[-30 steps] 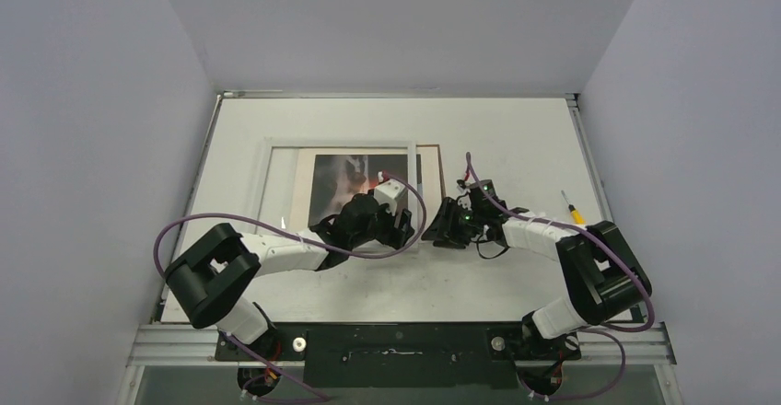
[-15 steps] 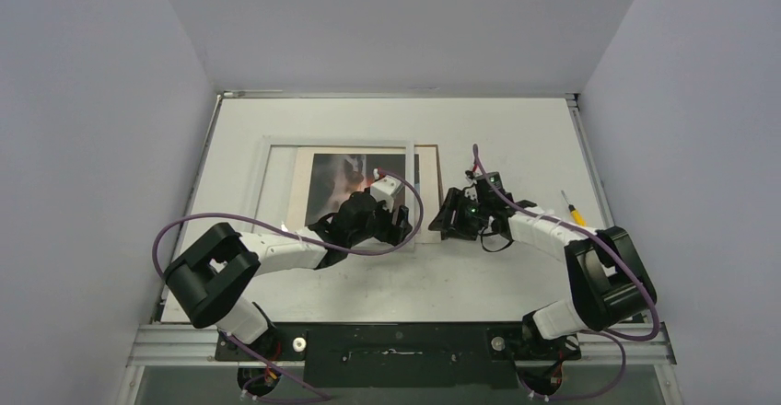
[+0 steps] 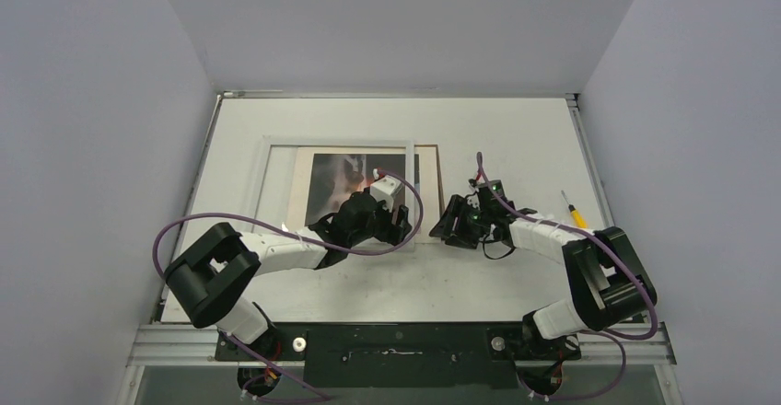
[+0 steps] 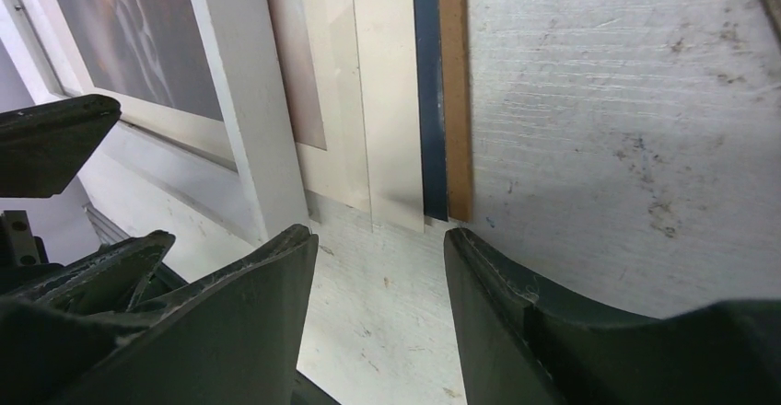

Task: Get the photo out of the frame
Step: Remove the photo frame item from the photo frame.

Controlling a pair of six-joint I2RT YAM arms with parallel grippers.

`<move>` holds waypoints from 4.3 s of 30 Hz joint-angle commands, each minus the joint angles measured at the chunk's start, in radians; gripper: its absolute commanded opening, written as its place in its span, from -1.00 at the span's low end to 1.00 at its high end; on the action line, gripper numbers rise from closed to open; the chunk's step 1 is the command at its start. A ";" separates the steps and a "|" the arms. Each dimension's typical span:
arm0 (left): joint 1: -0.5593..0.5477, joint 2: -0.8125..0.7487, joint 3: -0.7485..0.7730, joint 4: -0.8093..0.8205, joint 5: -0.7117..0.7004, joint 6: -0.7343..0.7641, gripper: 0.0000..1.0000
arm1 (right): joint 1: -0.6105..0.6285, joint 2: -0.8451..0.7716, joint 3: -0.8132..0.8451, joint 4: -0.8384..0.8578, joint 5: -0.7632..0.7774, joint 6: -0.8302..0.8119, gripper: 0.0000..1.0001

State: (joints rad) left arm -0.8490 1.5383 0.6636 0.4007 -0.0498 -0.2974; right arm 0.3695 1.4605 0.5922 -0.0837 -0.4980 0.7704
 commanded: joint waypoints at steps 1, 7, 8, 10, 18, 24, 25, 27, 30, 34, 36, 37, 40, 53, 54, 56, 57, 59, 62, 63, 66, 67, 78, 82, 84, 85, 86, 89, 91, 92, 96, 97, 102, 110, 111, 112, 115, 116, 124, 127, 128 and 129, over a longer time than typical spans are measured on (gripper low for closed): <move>0.001 0.008 0.028 0.031 -0.011 0.000 0.32 | 0.014 0.019 -0.026 0.075 -0.015 0.043 0.09; 0.001 0.010 0.029 0.031 -0.004 0.000 0.32 | 0.013 0.030 -0.033 0.164 -0.057 0.090 0.03; 0.001 0.012 0.030 0.029 -0.003 0.000 0.32 | 0.014 0.027 -0.031 0.168 -0.062 0.095 0.02; 0.001 0.016 0.033 0.024 -0.002 0.001 0.32 | 0.014 0.025 -0.023 0.172 -0.070 0.097 0.00; 0.001 0.035 0.047 0.013 0.009 0.001 0.32 | 0.017 0.029 -0.014 0.206 -0.109 0.108 -0.05; 0.001 0.047 0.054 0.009 0.018 0.001 0.31 | 0.017 0.036 -0.009 0.191 -0.101 0.095 -0.03; 0.001 0.047 0.055 0.009 0.018 0.001 0.32 | 0.019 0.044 -0.008 0.192 -0.102 0.094 -0.03; 0.001 0.046 0.054 0.009 0.018 0.001 0.32 | 0.021 0.052 -0.007 0.193 -0.097 0.091 -0.03; 0.001 0.047 0.054 0.010 0.017 0.001 0.32 | 0.026 0.058 -0.003 0.185 -0.077 0.084 -0.02; 0.001 0.051 0.057 0.007 0.022 0.000 0.32 | 0.045 0.080 0.005 0.195 -0.074 0.093 -0.02; 0.001 0.052 0.060 0.003 0.018 0.000 0.32 | 0.061 0.087 0.006 0.213 -0.076 0.107 -0.02; 0.001 0.055 0.063 -0.002 0.013 0.000 0.32 | 0.068 0.089 0.006 0.222 -0.076 0.115 -0.02; 0.001 0.058 0.068 -0.010 0.011 -0.001 0.31 | 0.090 0.098 0.007 0.244 -0.077 0.131 -0.02; 0.002 0.055 0.065 0.000 0.030 -0.009 0.31 | 0.029 0.026 0.060 0.095 -0.002 0.028 -0.09; 0.002 0.057 0.066 0.002 0.034 -0.011 0.31 | 0.026 0.028 0.064 0.090 0.004 0.021 -0.14; 0.002 0.058 0.065 0.009 0.040 -0.011 0.31 | 0.025 0.040 0.079 0.087 0.014 0.009 -0.37; 0.002 0.060 0.064 0.011 0.042 -0.014 0.31 | 0.025 0.051 0.085 0.087 0.020 0.006 -0.49; 0.001 0.065 0.068 0.011 0.045 -0.017 0.28 | 0.024 0.069 0.095 0.088 0.026 0.002 -0.67; 0.002 0.075 0.075 0.012 0.050 -0.021 0.27 | 0.025 0.097 0.122 0.088 0.032 -0.011 -0.78; 0.001 0.079 0.077 0.013 0.050 -0.024 0.27 | 0.025 0.108 0.133 0.087 0.037 -0.017 -0.82; 0.003 0.095 0.085 0.020 0.068 -0.034 0.29 | 0.025 0.139 0.163 0.087 0.058 -0.031 -0.85; 0.006 0.101 0.088 0.028 0.079 -0.039 0.31 | 0.025 0.151 0.172 0.087 0.067 -0.036 -0.85; 0.038 0.178 0.138 0.048 0.181 -0.069 0.37 | 0.024 0.249 0.201 0.098 0.113 -0.057 -0.89; 0.036 0.209 0.160 0.044 0.244 -0.062 0.36 | 0.034 0.270 0.185 0.138 0.068 -0.034 -0.89; 0.036 0.232 0.181 0.027 0.272 -0.062 0.35 | 0.044 0.274 0.177 0.154 0.058 -0.017 -0.89; 0.036 0.241 0.191 0.018 0.281 -0.063 0.34 | 0.049 0.276 0.175 0.162 0.053 -0.009 -0.89; 0.036 0.247 0.197 0.011 0.288 -0.064 0.33 | 0.054 0.279 0.173 0.173 0.045 -0.001 -0.89; 0.036 0.254 0.203 0.007 0.288 -0.067 0.33 | 0.068 0.286 0.167 0.202 0.018 0.024 -0.89; 0.036 0.253 0.202 0.008 0.290 -0.066 0.33 | 0.074 0.288 0.159 0.226 -0.001 0.041 -0.89; 0.036 0.253 0.202 0.006 0.291 -0.066 0.32 | 0.074 0.287 0.156 0.235 -0.013 0.047 -0.89; 0.036 0.251 0.199 0.006 0.293 -0.064 0.32 | 0.066 0.258 0.156 0.222 -0.020 0.043 -0.80; 0.035 0.248 0.197 0.006 0.291 -0.062 0.32 | 0.058 0.239 0.156 0.210 -0.014 0.036 -0.71; 0.025 0.228 0.190 -0.015 0.240 -0.039 0.32 | 0.025 0.148 0.148 0.114 0.023 -0.015 -0.48; 0.022 0.193 0.159 -0.001 0.209 -0.032 0.32 | -0.012 -0.007 0.080 -0.018 0.065 -0.070 -0.19; 0.022 0.188 0.154 0.006 0.207 -0.032 0.33 | -0.013 -0.017 0.081 -0.034 0.078 -0.082 -0.14; 0.022 0.182 0.148 0.011 0.205 -0.032 0.32 | -0.014 -0.022 0.080 -0.047 0.086 -0.092 -0.09; 0.021 0.173 0.140 0.021 0.202 -0.035 0.33 | -0.018 -0.024 0.078 -0.064 0.082 -0.103 0.00; 0.021 0.172 0.139 0.020 0.203 -0.036 0.32 | -0.018 -0.021 0.075 -0.060 0.074 -0.098 0.03; 0.020 0.168 0.139 0.012 0.192 -0.032 0.32 | -0.017 0.017 0.043 -0.003 0.015 -0.066 0.08; 0.020 0.169 0.140 0.008 0.191 -0.031 0.33 | -0.017 0.036 0.039 0.015 0.004 -0.057 0.07; 0.021 0.170 0.140 0.009 0.190 -0.031 0.32 | -0.017 0.044 0.038 0.025 -0.005 -0.051 0.07; 0.021 0.171 0.140 0.008 0.191 -0.031 0.32 | -0.015 0.051 0.035 0.033 -0.013 -0.043 0.07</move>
State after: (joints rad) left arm -0.8238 1.7462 0.8009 0.3767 0.1501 -0.3458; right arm 0.3584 1.4857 0.6376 -0.1165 -0.4767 0.7013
